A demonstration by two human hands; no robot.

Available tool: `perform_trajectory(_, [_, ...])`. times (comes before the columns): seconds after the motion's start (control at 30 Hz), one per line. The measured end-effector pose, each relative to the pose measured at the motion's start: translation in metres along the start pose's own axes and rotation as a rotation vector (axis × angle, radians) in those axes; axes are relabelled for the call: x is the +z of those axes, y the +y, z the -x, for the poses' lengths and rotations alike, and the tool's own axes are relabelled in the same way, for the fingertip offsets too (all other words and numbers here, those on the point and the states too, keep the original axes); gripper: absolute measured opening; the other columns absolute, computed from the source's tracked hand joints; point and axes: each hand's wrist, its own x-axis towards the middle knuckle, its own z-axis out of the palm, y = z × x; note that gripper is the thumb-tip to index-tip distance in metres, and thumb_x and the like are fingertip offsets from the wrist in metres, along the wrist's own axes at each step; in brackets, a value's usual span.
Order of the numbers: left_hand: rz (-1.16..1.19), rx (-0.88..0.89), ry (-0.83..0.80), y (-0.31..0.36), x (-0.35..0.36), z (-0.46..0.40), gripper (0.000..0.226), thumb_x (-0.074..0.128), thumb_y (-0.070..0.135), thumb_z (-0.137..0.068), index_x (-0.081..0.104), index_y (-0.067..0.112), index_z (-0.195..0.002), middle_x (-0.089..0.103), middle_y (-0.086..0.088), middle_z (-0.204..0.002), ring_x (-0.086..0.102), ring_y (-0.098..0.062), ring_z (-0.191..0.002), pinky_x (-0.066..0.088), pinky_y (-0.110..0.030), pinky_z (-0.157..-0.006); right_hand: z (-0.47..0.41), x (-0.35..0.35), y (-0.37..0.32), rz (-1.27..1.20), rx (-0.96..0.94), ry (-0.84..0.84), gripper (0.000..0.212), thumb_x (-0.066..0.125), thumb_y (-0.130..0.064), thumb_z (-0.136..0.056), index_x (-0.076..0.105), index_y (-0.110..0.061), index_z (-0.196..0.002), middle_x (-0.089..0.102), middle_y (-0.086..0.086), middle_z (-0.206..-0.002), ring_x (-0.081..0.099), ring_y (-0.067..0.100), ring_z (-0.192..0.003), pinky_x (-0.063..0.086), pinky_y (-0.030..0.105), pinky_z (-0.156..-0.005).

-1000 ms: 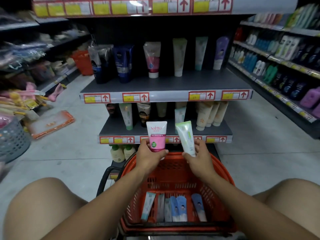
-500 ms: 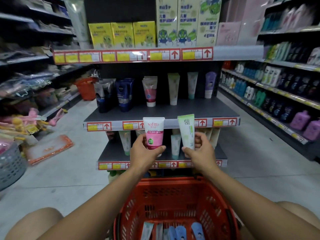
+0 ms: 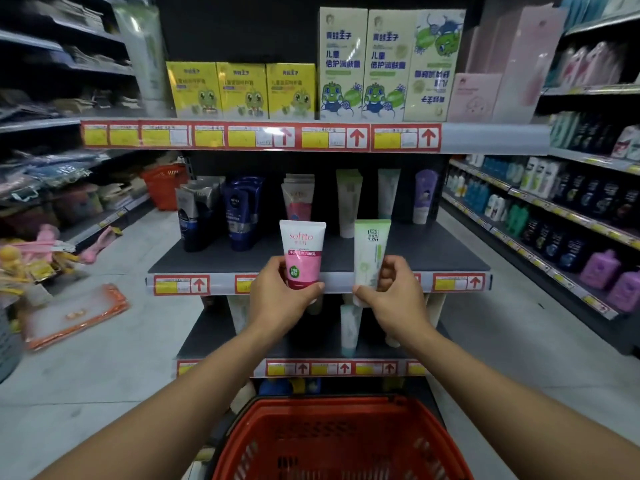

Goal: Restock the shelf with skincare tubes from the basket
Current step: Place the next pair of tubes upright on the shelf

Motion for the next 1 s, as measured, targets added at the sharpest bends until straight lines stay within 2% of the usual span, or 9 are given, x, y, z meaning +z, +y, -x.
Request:
perform_trajectory(0.07, [-0.019, 0.02, 0.006, 0.001, 0.0, -0.015, 0.06, 0.093, 0.035, -0.072, 0.058, 0.026, -0.121, 0.068, 0.01, -0.106, 0.065, -0.004, -0.094, 0.048, -0.017, -0.07, -0.016, 0.005, -0.006, 0.013, -0.022, 0.008, 0.051, 0.087, -0.02, -0.076, 0.054, -0.026, -0.114, 0.07, -0.01, -0.101, 0.069, 0.005, -0.092, 0.061, 0.033, -0.084])
perform_trajectory(0.2, [-0.067, 0.069, 0.03, 0.001, -0.001, -0.048, 0.061, 0.093, 0.035, -0.072, 0.061, 0.023, -0.122, 0.07, 0.008, -0.108, 0.066, -0.009, -0.097, 0.046, -0.015, -0.072, -0.048, 0.016, -0.016, 0.044, -0.052, 0.016, 0.049, 0.087, -0.022, -0.076, 0.053, -0.026, -0.111, 0.069, -0.011, -0.1, 0.069, 0.004, -0.09, 0.06, 0.031, -0.084])
perform_trajectory(0.4, [-0.155, 0.09, 0.042, -0.003, 0.002, -0.097, 0.058, 0.094, 0.034, -0.069, 0.064, 0.02, -0.117, 0.073, 0.005, -0.103, 0.069, -0.015, -0.095, 0.057, -0.032, -0.083, -0.093, 0.034, -0.014, 0.128, -0.072, 0.037, 0.051, 0.087, -0.025, -0.074, 0.052, -0.023, -0.112, 0.07, -0.006, -0.104, 0.069, 0.01, -0.092, 0.058, 0.03, -0.081])
perform_trajectory(0.57, [-0.155, 0.044, -0.002, -0.009, 0.012, -0.122, 0.072, 0.094, 0.027, -0.069, 0.056, 0.018, -0.129, 0.068, 0.007, -0.107, 0.066, -0.018, -0.102, 0.054, -0.032, -0.088, -0.12, 0.043, -0.001, 0.228, -0.066, 0.041, 0.055, 0.088, -0.029, -0.072, 0.051, -0.022, -0.111, 0.069, -0.003, -0.107, 0.068, 0.017, -0.094, 0.057, 0.036, -0.08])
perform_trajectory(0.7, [-0.168, 0.025, -0.012, -0.017, 0.021, -0.126, 0.073, 0.093, 0.03, -0.071, 0.058, 0.017, -0.133, 0.069, 0.005, -0.111, 0.067, -0.018, -0.106, 0.051, -0.028, -0.09, -0.128, 0.047, 0.01, 0.293, -0.064, 0.042, 0.059, 0.088, -0.037, -0.07, 0.049, -0.022, -0.112, 0.068, -0.001, -0.107, 0.067, 0.019, -0.096, 0.058, 0.039, -0.08])
perform_trajectory(0.8, [-0.19, 0.067, 0.017, -0.02, 0.024, -0.124, 0.073, 0.093, 0.037, -0.065, 0.06, 0.017, -0.127, 0.07, 0.001, -0.113, 0.067, -0.019, -0.105, 0.055, -0.037, -0.092, -0.129, 0.045, 0.014, 0.425, -0.077, 0.027, 0.061, 0.081, -0.051, -0.064, 0.051, -0.025, -0.11, 0.063, -0.003, -0.106, 0.063, 0.019, -0.096, 0.056, 0.04, -0.08])
perform_trajectory(0.87, [-0.202, 0.082, 0.038, -0.02, 0.024, -0.123, 0.067, 0.092, 0.038, -0.065, 0.061, 0.017, -0.12, 0.07, 0.002, -0.107, 0.067, -0.019, -0.1, 0.056, -0.037, -0.087, -0.129, 0.042, 0.017, 0.565, -0.075, -0.029, 0.052, 0.076, -0.054, -0.065, 0.057, -0.025, -0.104, 0.057, -0.002, -0.102, 0.06, 0.021, -0.092, 0.054, 0.038, -0.075])
perform_trajectory(1.0, [-0.225, 0.043, 0.042, -0.019, 0.025, -0.123, 0.049, 0.088, 0.036, -0.072, 0.063, 0.02, -0.111, 0.071, 0.006, -0.097, 0.069, -0.019, -0.092, 0.057, -0.035, -0.081, -0.139, 0.04, 0.02, 0.629, 0.004, -0.104, 0.042, 0.073, -0.057, -0.067, 0.065, -0.025, -0.092, 0.066, -0.001, -0.094, 0.066, 0.024, -0.089, 0.052, 0.033, -0.068])
